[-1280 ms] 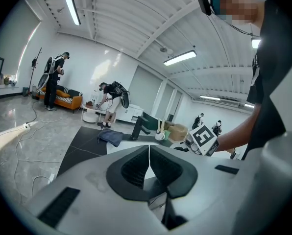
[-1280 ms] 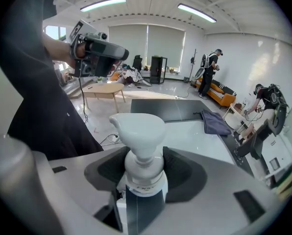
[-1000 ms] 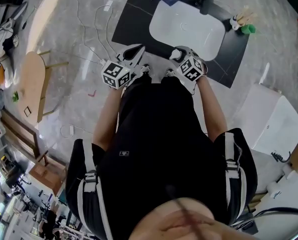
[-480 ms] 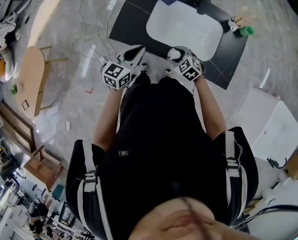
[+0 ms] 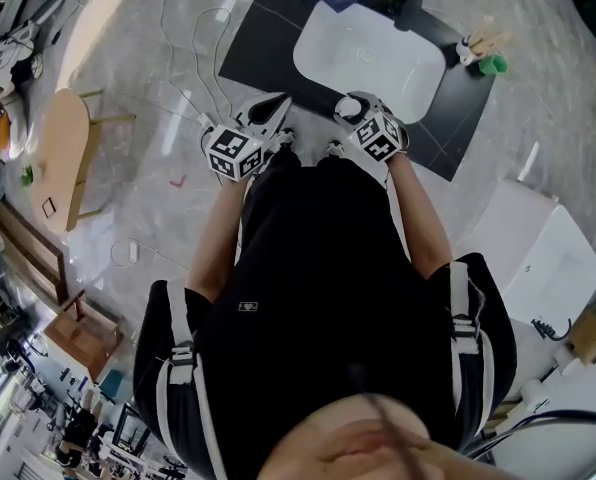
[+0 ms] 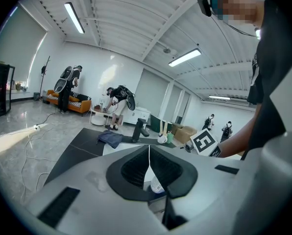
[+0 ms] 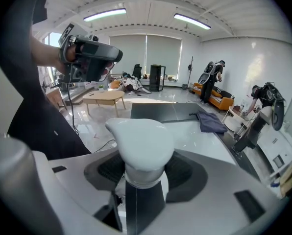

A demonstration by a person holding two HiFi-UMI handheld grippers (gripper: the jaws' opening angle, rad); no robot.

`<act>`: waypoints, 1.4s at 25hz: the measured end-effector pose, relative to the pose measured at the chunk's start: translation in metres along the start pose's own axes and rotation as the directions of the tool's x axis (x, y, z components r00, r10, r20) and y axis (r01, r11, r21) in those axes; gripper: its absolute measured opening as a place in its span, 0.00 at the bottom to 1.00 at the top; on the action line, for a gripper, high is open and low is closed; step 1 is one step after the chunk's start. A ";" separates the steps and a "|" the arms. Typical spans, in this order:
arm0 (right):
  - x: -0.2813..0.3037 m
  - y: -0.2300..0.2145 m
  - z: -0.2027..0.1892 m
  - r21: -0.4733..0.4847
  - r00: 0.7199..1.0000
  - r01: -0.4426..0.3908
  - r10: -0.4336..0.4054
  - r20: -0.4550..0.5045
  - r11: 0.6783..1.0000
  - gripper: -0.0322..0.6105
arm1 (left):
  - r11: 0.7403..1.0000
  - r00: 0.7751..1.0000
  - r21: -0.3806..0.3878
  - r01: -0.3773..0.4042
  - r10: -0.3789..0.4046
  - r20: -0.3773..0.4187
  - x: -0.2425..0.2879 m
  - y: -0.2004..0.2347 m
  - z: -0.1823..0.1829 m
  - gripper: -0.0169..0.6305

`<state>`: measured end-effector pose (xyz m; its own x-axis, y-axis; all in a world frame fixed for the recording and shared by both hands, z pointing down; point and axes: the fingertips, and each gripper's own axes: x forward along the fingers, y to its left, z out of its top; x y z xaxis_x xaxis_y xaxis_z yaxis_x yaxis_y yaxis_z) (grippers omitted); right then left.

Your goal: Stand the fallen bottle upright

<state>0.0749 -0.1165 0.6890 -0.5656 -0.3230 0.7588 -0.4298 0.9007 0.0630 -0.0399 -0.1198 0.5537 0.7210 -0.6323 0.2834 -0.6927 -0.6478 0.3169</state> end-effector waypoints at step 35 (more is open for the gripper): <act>-0.099 0.081 -0.069 0.305 0.907 0.421 -0.406 -0.114 0.854 0.28 | 0.948 0.956 0.140 0.287 -0.274 -0.104 -0.022 -0.033 -0.008 0.05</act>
<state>0.1448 0.0080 0.6637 -0.2580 -0.6257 0.7362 -0.8199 0.5449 0.1758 -0.0327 -0.0816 0.5440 0.8809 -0.3831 0.2781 -0.4522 -0.8546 0.2551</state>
